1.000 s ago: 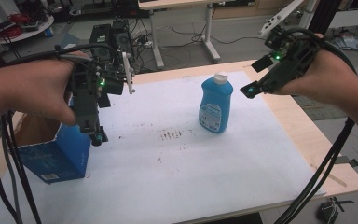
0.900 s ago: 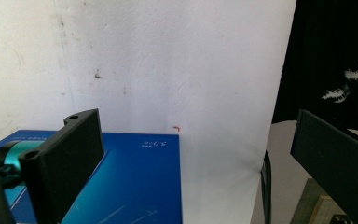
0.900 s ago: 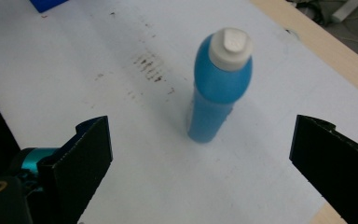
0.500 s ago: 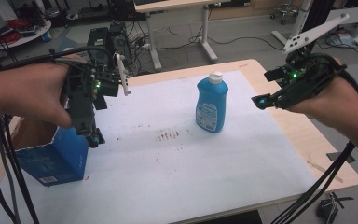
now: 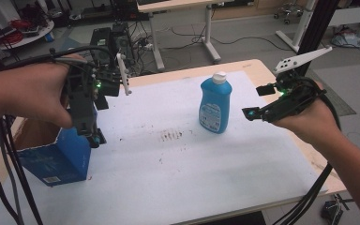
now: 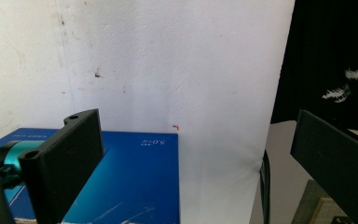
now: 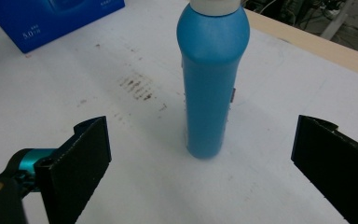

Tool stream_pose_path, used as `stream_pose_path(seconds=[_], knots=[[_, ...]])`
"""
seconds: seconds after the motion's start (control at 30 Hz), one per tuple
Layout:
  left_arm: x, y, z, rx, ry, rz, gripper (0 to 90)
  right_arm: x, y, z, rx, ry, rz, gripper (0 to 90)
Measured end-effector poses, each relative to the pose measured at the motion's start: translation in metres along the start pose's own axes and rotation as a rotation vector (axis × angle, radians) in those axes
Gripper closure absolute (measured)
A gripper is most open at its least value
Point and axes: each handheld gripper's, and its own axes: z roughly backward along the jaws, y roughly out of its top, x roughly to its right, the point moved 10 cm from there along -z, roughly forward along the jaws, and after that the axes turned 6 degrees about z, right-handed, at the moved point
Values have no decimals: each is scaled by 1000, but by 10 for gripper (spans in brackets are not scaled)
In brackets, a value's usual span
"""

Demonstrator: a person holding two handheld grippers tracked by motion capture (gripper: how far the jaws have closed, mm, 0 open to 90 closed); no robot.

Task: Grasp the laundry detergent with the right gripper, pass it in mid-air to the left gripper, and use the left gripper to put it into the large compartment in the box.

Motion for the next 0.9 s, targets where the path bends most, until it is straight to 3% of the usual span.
stream_pose_path(seconds=[0.3, 0.9], knots=[[-1, -1, -1, 10, 2, 4, 24, 2, -6, -26, 112, -22, -87, 40], [-1, -8, -4, 9, -2, 10, 24, 0, -19, -76, 104, -9, -125, 40]])
